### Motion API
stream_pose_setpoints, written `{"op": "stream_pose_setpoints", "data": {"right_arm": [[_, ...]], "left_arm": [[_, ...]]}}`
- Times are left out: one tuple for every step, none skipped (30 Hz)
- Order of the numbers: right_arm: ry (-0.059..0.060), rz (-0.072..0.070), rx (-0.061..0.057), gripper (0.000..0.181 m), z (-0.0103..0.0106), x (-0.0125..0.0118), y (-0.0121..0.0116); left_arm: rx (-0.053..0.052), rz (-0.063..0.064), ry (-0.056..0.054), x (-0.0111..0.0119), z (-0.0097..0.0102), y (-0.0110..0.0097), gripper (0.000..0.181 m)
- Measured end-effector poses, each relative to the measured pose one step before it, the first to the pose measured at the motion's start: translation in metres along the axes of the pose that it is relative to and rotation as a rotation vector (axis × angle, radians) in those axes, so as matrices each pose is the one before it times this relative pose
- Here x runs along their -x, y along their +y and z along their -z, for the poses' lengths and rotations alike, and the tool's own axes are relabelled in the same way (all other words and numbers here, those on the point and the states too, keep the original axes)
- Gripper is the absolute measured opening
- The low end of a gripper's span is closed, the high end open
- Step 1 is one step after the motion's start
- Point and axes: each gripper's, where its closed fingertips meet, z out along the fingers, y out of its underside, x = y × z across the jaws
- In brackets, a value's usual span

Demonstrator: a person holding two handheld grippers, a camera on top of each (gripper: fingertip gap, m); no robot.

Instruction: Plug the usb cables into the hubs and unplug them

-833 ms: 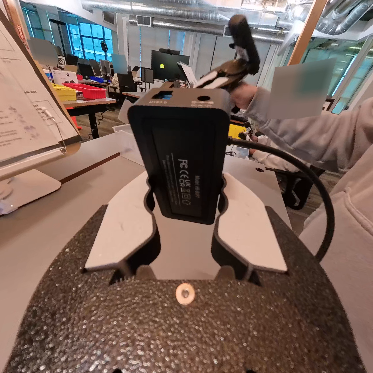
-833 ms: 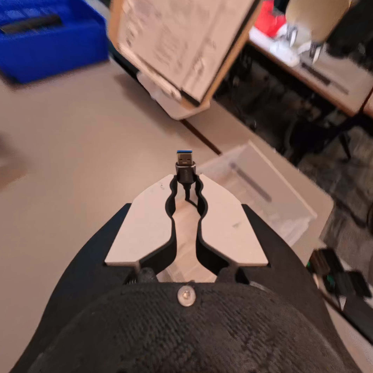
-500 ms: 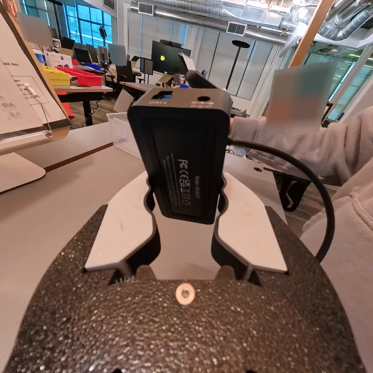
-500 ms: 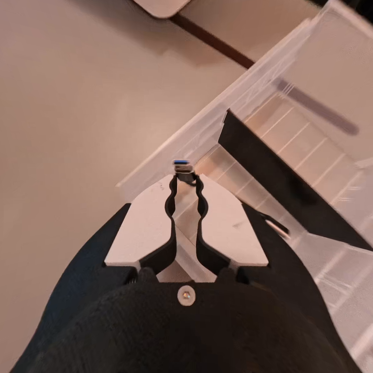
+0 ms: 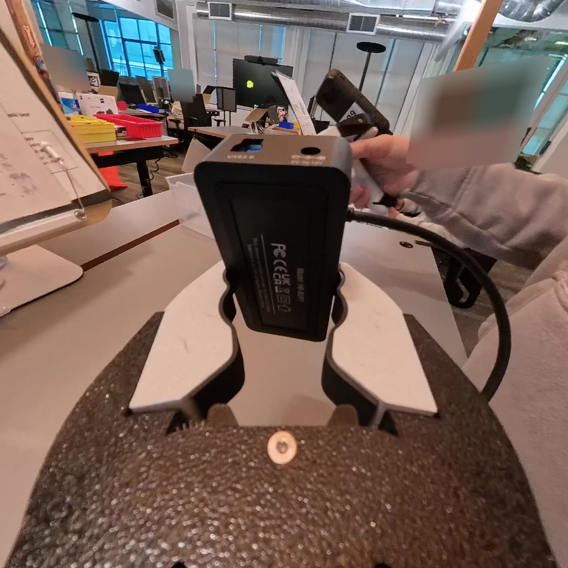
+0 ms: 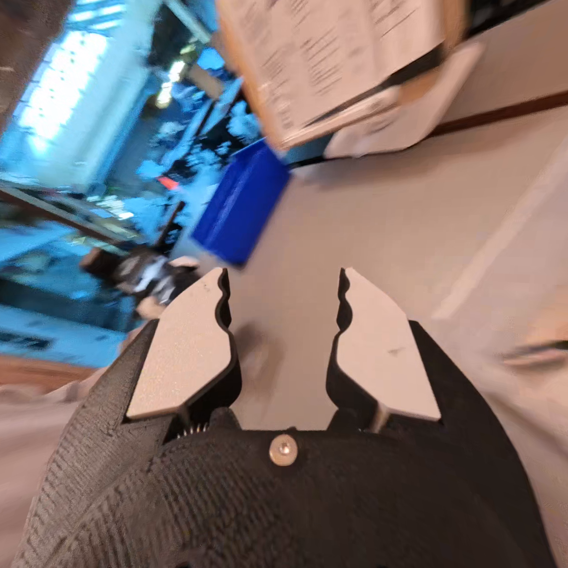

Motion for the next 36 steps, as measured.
{"op": "stream_pose_setpoints", "data": {"right_arm": [[-0.0842,-0.0313,0.0467,0.067,-0.01146,0.02416,0.01914],[-0.0736,-0.0299,0.0662,0.067,-0.01375,0.01968,0.02159],[-0.0752,-0.0321,0.0562,0.067,-0.01427,0.01802,0.0182],[-0.0609,-0.0312,0.0252,0.066,-0.01367,0.0148,0.01218],[-0.0395,-0.0222,0.0161,0.064,-0.01189,0.01008,0.00855],[-0.014,-0.0113,0.0093,0.061,-0.00996,0.00462,0.00541],[0.0038,-0.0052,0.0065,0.06,-0.00845,0.0007,0.00386],[-0.0089,-0.0005,0.0122,0.059,-0.0069,0.00195,0.00362],[-0.0192,-0.0038,0.0137,0.055,-0.00559,0.00296,0.00312],[-0.008,-0.0044,0.0066,0.05,-0.00429,0.00105,0.00188],[0.0004,-0.0021,-0.0006,0.045,-0.00318,-0.00085,0.00082],[-0.0125,-0.007,-0.0052,0.035,-0.00209,0.00044,0.0],[-0.0317,-0.0123,-0.0062,0.019,-0.00102,0.00282,-0.00037],[-0.0223,-0.0106,0.0029,0.01,-0.00098,0.00126,0.00073],[-0.0026,-0.0009,0.0169,0.01,-0.00072,-0.00152,0.00213],[0.0034,-0.0023,0.0233,0.009,-0.00072,-0.00181,0.0032],[0.0032,-0.0014,0.0001,0.009,-0.00038,-0.00147,0.00057],[-0.0082,-0.0062,-0.0069,0.009,0.00018,-0.00036,0.00017],[-0.013,-0.0175,-0.0013,0.009,0.00083,-0.00003,0.00068],[-0.0115,-0.0108,0.0002,0.009,0.0011,-0.00012,0.00069],[-0.0043,-0.0045,-0.0105,0.008,0.00152,-0.00026,-0.00074],[-0.0082,0.0014,-0.0091,0.008,0.00118,0.00117,-0.00058],[-0.0168,-0.0043,0.0033,0.008,0.00058,0.00282,0.00071],[-0.0074,-0.0062,-0.0024,0.008,0.00045,0.00191,-0.00011],[0.0009,0.0001,-0.0096,0.008,0.00023,0.0009,-0.00116],[0.0018,-0.004,-0.0024,0.008,0.00023,-0.00014,-0.00026],[-0.0048,-0.0105,-0.0062,0.008,0.00045,-0.00003,-0.00083],[-0.0165,-0.0215,-0.0171,0.008,0.00053,0.00095,-0.00215],[-0.0182,-0.0229,-0.0102,0.008,0.00059,0.00098,-0.00098],[-0.005,-0.0173,-0.0003,0.008,0.00079,-0.00063,0.00023],[0.0051,-0.008,0.0002,0.008,0.00082,-0.00189,0.00046],[0.0084,-0.0029,-0.0036,0.008,0.00075,-0.00216,0.00029],[0.0055,-0.0011,0.0022,0.008,0.00037,-0.00179,0.00126],[0.0033,-0.008,0.0065,0.009,0.00034,-0.00145,0.00145],[0.0011,-0.0078,0.007,0.008,0.00026,-0.0009,0.00143],[0.0024,0.0045,0.0142,0.008,0.00041,-0.00083,0.00161]], "left_arm": [[0.0022,-0.0226,0.0035,-0.002,-0.00238,-0.0001,0.06],[0.0065,-0.0225,0.0025,-0.00185,-0.00262,0.00034,0.06],[0.0119,-0.0226,-0.0016,-0.0014,-0.0025,0.00072,0.06],[0.0179,-0.0238,-0.0045,-0.00117,-0.00234,0.00097,0.061],[0.0233,-0.027,0.0008,-0.00195,-0.00199,0.00142,0.061],[0.0286,-0.032,-0.0007,-0.00185,-0.00179,0.00187,0.061],[0.033,-0.0345,-0.0106,-0.0005,-0.00158,0.00242,0.06],[0.0331,-0.0317,-0.0061,-0.00087,-0.00161,0.00268,0.061],[0.0259,-0.0264,0.0055,-0.00229,-0.00143,0.00214,0.061],[0.0166,-0.0228,0.0024,-0.00194,-0.00132,0.0013,0.06],[0.0102,-0.0195,0.003,-0.00202,-0.00111,0.0011,0.06],[0.0064,-0.0146,0.0123,-0.00293,-0.00101,0.00108,0.06],[0.0055,-0.0114,0.0032,-0.00175,-0.00102,0.00139,0.06],[0.0087,-0.0088,-0.0049,-0.00042,-0.00087,0.00215,0.06],[0.012,-0.0043,0.0053,-0.00145,-0.00059,0.00281,0.061],[0.0114,0.0015,0.0048,-0.0014,-0.00076,0.00265,0.06],[0.0078,0.0064,-0.0034,-0.00057,-0.00064,0.00136,0.06],[0.0016,0.007,0.0014,-0.00118,-0.00038,0.00016,0.06],[-0.0087,0.01,0.0048,-0.00128,0.00012,-0.0013,0.06],[-0.0245,0.0175,0.003,-0.00068,0.00059,-0.00356,0.062],[-0.0349,0.0232,0.0036,-0.00049,0.0012,-0.00492,0.066],[-0.0308,0.0219,0.0103,-0.00122,0.00115,-0.00432,0.067],[-0.0219,0.0159,0.0078,-0.00124,0.00087,-0.00314,0.066],[-0.0112,0.0067,-0.006,0.00001,0.00024,-0.00177,0.066],[0.0015,-0.0053,-0.0146,0.00096,-0.00005,-0.00046,0.065],[0.0059,-0.0159,-0.0161,0.0009,-0.00021,-0.00001,0.064],[-0.0026,-0.0167,-0.0202,0.00136,-0.00028,-0.00118,0.064],[-0.0084,-0.0096,-0.0183,0.00137,-0.00032,-0.00179,0.063],[-0.001,-0.0033,-0.0047,0.00015,-0.00055,-0.00063,0.063],[0.0088,-0.0046,0.0002,-0.00039,-0.00078,0.00128,0.063],[0.0141,-0.0025,0.0011,-0.00053,-0.00084,0.00219,0.063],[0.0149,0.0039,0.0076,-0.00104,-0.00069,0.00241,0.063],[0.0118,0.0061,0.0146,-0.00136,-0.00037,0.0022,0.062],[0.0079,0.0065,0.0139,-0.00154,-0.00021,0.00165,0.062],[0.0063,0.0073,0.012,-0.00146,-0.00014,0.00136,0.062],[0.0112,0.0082,0.0104,-0.00158,-0.00054,0.00186,0.062]]}}
